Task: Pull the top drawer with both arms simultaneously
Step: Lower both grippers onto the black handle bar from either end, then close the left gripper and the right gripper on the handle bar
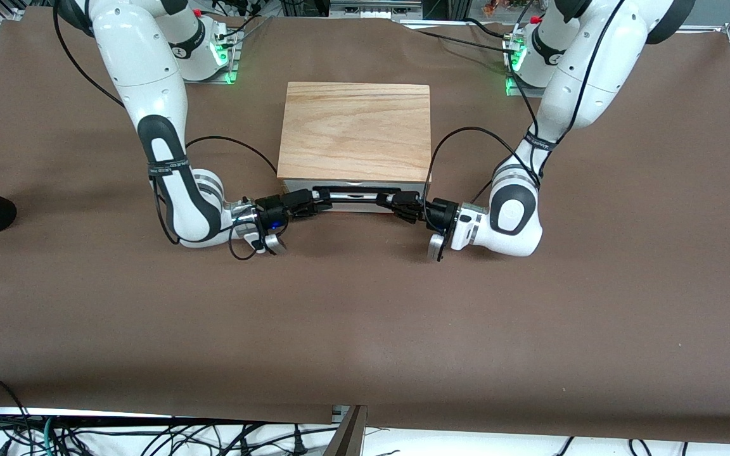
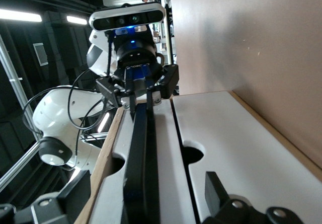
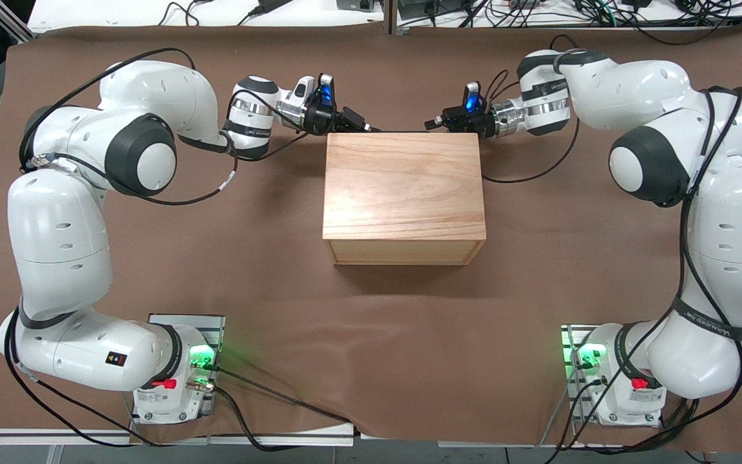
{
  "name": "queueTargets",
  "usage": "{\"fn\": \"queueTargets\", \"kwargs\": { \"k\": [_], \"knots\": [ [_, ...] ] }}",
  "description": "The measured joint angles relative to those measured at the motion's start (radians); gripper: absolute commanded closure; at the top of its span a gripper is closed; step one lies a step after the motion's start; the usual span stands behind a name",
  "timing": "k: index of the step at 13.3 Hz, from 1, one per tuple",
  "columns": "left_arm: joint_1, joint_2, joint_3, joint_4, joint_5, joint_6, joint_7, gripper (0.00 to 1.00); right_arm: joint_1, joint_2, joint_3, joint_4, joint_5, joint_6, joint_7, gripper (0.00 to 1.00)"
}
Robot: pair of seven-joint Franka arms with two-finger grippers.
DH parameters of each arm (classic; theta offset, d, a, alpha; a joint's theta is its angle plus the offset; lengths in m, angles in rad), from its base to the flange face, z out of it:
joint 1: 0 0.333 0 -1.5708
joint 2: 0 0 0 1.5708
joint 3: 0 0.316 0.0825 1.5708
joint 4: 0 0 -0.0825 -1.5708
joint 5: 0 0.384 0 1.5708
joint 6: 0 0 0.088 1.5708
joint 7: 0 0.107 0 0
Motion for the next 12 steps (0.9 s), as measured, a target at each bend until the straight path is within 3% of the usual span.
{"fn": "queueTargets", "kwargs": {
  "k": [12],
  "knots": [
    [0.0, 0.0, 0.0, 0.0, 0.0, 0.0, 0.004, 1.0, -0.001, -0.051, -0.037, -0.022, 0.006, 0.001, -0.145, 0.01]
  ]
}}
